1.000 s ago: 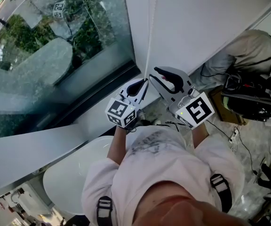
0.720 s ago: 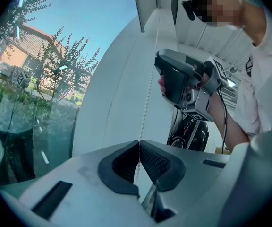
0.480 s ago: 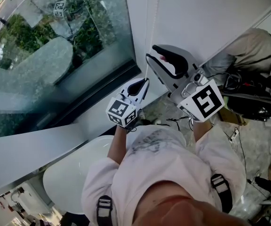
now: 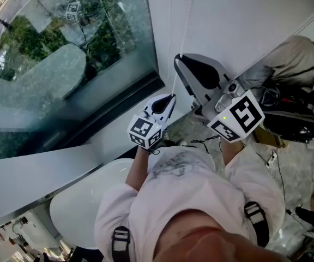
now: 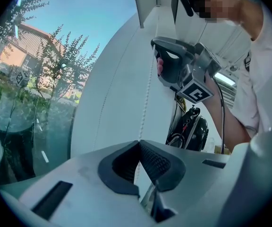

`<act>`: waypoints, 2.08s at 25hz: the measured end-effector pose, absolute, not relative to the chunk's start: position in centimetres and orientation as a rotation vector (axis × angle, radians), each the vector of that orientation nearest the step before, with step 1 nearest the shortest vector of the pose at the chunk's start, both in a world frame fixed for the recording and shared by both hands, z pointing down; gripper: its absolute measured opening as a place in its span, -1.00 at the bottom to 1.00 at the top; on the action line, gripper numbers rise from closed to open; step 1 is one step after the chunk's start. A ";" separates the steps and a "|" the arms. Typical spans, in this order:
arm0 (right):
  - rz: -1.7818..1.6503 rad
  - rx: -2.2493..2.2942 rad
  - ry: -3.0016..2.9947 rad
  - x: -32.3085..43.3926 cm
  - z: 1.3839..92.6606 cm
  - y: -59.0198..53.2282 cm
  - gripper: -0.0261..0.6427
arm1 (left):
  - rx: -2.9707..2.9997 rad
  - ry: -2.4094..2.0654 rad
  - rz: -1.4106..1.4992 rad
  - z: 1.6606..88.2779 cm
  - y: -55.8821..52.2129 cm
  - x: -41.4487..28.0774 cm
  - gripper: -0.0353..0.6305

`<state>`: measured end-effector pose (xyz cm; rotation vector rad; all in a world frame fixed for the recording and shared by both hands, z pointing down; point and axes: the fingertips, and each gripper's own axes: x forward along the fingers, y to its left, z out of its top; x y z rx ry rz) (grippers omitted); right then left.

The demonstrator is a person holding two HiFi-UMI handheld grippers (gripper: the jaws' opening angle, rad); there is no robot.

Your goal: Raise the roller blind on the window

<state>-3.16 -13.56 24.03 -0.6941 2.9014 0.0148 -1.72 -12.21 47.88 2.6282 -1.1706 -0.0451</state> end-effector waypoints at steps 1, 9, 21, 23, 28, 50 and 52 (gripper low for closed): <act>0.026 -0.704 2.889 -3.1 24.1 -13.4 -0.74 | 2.628 -1.172 -0.043 47.9 -12.2 -1.7 -0.87; 0.064 -0.755 2.894 -3.3 26.1 -13.5 -0.74 | 2.599 -1.194 -0.004 49.9 -12.4 -1.6 -0.87; 0.027 -0.772 2.963 -2.7 31.8 -13.5 -0.74 | 2.508 -1.197 0.081 55.8 -12.3 -0.9 -0.87; 0.009 -0.777 2.969 -2.6 32.6 -13.5 -0.74 | 2.504 -1.196 0.093 56.6 -12.2 -0.9 -0.87; -0.010 -0.793 2.995 -2.5 34.7 -13.6 -0.74 | 2.480 -1.192 0.137 58.7 -12.3 -0.7 -0.87; -0.118 -0.842 3.112 -2.2 41.4 -12.2 -0.74 | 2.359 -1.132 0.276 65.4 -10.3 -0.3 -0.87; -0.124 -0.842 3.113 -2.1 41.7 -12.2 -0.74 | 2.358 -1.126 0.279 65.7 -10.2 -0.3 -0.87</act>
